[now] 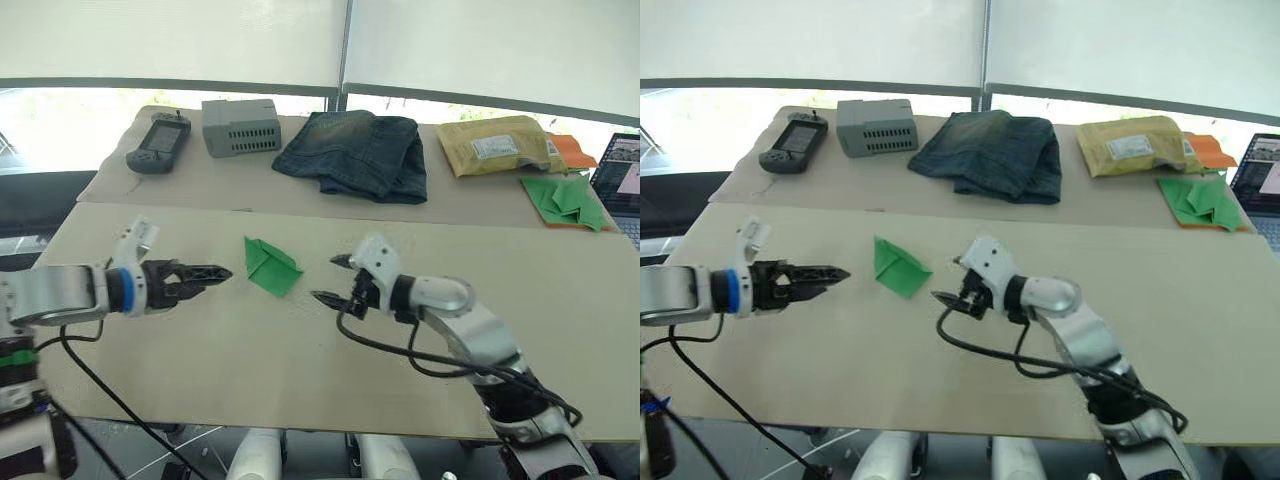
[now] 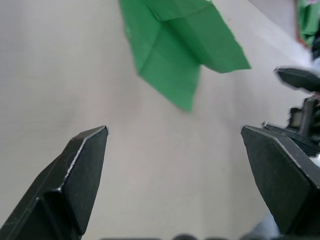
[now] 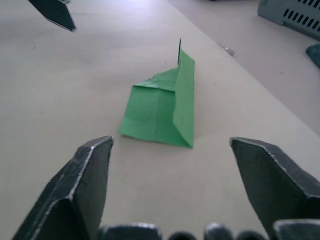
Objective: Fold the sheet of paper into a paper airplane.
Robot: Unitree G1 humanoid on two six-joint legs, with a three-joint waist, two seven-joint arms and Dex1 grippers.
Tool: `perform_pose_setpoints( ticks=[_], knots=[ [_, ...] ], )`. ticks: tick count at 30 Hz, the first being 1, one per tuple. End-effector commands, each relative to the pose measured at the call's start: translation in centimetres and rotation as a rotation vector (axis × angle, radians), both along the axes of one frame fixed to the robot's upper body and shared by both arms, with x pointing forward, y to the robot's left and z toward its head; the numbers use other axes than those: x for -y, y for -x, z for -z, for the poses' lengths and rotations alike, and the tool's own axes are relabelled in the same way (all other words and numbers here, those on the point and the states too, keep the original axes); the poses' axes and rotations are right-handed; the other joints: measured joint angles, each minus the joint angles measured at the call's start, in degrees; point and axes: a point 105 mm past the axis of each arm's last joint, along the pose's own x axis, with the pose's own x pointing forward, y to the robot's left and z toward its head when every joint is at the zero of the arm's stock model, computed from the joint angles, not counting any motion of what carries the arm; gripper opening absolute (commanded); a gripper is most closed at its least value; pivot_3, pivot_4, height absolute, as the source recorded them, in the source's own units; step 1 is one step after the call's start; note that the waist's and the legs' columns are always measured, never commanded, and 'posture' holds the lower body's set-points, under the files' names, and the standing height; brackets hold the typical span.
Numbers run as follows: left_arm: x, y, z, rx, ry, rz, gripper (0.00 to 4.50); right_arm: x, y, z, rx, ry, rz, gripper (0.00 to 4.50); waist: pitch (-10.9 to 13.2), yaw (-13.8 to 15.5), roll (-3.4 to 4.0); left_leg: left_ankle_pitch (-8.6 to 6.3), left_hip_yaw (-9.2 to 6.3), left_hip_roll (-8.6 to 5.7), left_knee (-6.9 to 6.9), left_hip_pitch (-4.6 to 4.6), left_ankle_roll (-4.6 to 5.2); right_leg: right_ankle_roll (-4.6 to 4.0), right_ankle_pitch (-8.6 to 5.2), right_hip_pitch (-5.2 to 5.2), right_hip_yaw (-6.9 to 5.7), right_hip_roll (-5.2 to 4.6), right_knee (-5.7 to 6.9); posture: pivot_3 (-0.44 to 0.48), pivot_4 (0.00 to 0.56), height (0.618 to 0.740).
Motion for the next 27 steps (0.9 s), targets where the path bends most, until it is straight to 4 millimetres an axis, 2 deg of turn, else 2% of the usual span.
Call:
perform_pose_setpoints(
  ticks=[1,2,5,8,14,18,27],
  knots=[
    [-2.4,-1.4,-2.2,0.411,-0.347,-0.064,4.5,-1.5,-0.8,-1.0,0.031,-0.047,-0.014,4.46,0.02,0.15,0.09,0.01,0.04,0.03,-0.16,0.03,-0.06,-0.07,-0.03,-0.03,0.01,-0.01,-0.06,0.0,0.15,0.728],
    [-2.7,-1.4,-1.9,0.472,-0.429,-0.033,4.5,-2.1,-0.9,-1.0,0.011,-0.071,-0.022,4.46,0.02,0.27,0.09,0.13,0.1,-0.01,-0.39,0.08,-0.28,-0.14,-0.06,-0.02,0.03,-0.06,-0.12,0.0,0.15,0.728],
    [-2.3,-1.0,-1.1,0.552,-0.374,0.04,4.5,-3.3,-1.5,-0.5,-0.025,-0.095,-0.021,4.46,0.0,0.64,0.05,0.38,0.04,0.12,-0.81,-0.1,-0.62,-0.54,-0.21,-0.33,-0.11,0.01,-0.25,0.0,0.15,0.728],
    [-1.7,-0.6,-0.8,0.644,-0.378,0.079,4.5,-3.8,-2.1,-0.1,-0.057,-0.117,-0.008,4.46,0.0,0.52,0.05,0.41,0.01,0.22,-0.82,-0.27,-0.59,-0.48,-0.14,-0.56,-0.17,0.05,-0.09,0.0,0.15,0.728],
    [-0.7,0.3,0.8,0.684,-0.369,0.086,4.5,-4.3,-3.2,0.3,-0.071,-0.131,0.02,4.46,0.0,-0.04,0.04,0.41,0.07,0.39,-0.8,-0.26,-0.57,-0.46,-0.13,-0.59,-0.14,0.08,0.0,0.0,0.15,0.728],
    [1.2,1.1,1.8,0.68,-0.327,0.177,4.5,-4.9,-4.0,0.0,-0.056,-0.158,0.025,3.29,-0.01,-0.31,0.04,0.41,0.07,0.52,-0.77,-0.22,-0.56,-0.47,-0.13,-0.6,-0.13,0.27,0.08,0.0,0.15,0.728],
    [1.8,1.5,2.7,0.669,-0.311,0.288,4.5,-5.6,-4.0,-0.1,-0.045,-0.17,-0.016,0.14,0.0,-1.35,0.05,0.41,0.06,0.9,-0.76,-0.17,-0.56,-0.62,-0.06,-0.59,-0.07,0.76,0.1,0.0,0.15,0.728]
  ],
)
